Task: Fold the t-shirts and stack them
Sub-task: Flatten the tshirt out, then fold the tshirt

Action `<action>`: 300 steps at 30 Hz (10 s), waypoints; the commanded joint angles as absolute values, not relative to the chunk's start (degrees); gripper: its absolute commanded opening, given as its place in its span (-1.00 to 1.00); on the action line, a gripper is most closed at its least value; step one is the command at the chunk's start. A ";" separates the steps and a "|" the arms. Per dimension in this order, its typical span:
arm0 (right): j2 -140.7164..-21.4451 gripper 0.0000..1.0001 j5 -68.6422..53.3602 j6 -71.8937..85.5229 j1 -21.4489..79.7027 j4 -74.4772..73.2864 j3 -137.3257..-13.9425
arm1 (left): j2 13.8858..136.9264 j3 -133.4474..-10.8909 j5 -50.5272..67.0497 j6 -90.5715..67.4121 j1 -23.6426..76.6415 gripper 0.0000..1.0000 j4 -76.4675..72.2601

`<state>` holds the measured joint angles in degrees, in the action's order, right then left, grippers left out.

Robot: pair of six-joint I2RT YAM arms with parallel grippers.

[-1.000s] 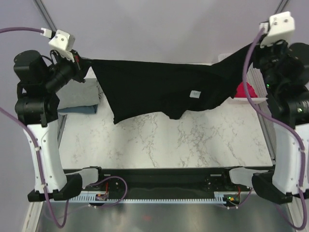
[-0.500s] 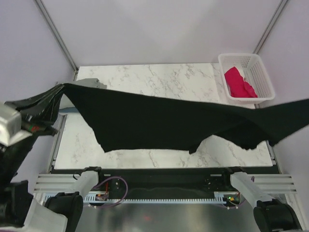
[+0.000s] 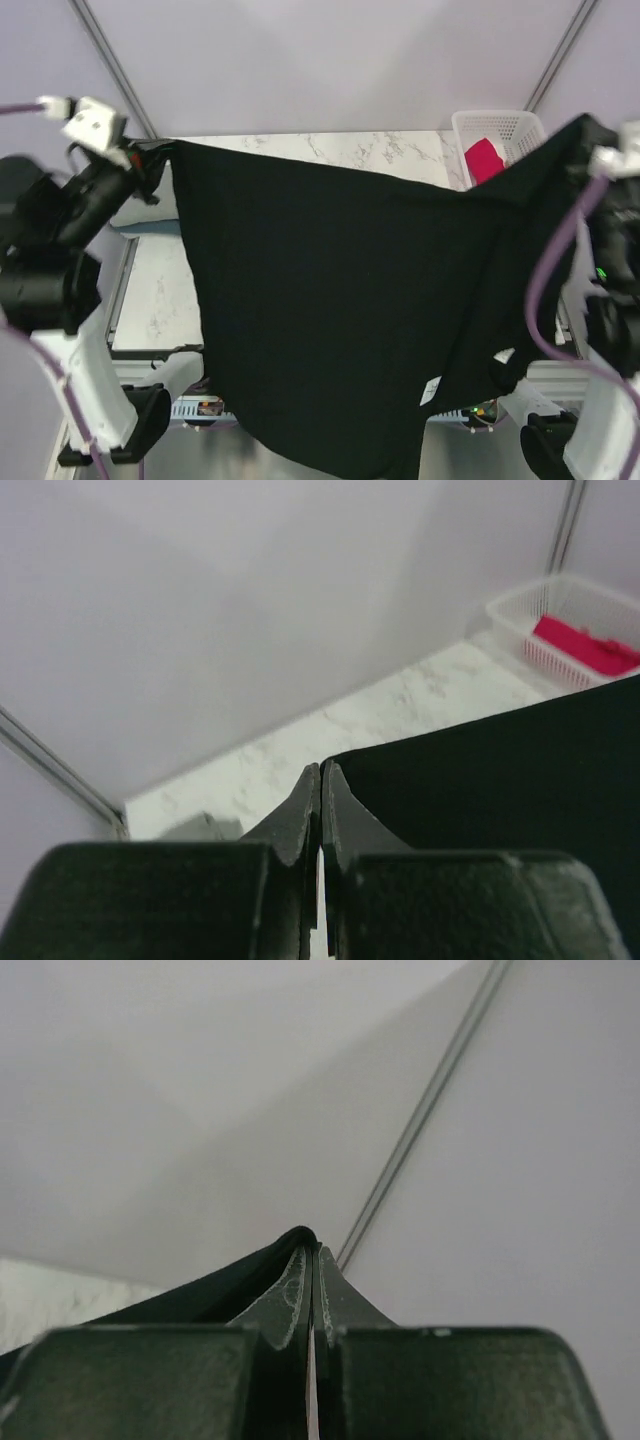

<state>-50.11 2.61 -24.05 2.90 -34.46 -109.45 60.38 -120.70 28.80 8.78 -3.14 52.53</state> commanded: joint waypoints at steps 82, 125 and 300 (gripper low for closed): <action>-106.62 -1.00 5.10 -20.74 8.35 -18.72 -94.67 | 107.86 -103.19 24.35 21.18 -4.57 -0.96 37.97; -84.20 -0.27 -3.87 -15.99 9.84 -29.00 -66.79 | 99.58 -75.07 24.08 24.26 -5.71 -0.96 37.88; -111.71 -0.65 -33.94 -21.09 11.69 -58.72 -91.50 | 104.06 -70.31 36.30 7.12 2.90 0.26 46.05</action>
<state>-111.72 -33.12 -20.88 12.38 -58.98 -89.45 104.64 -69.34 35.07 8.58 2.87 45.78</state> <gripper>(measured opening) 0.178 0.634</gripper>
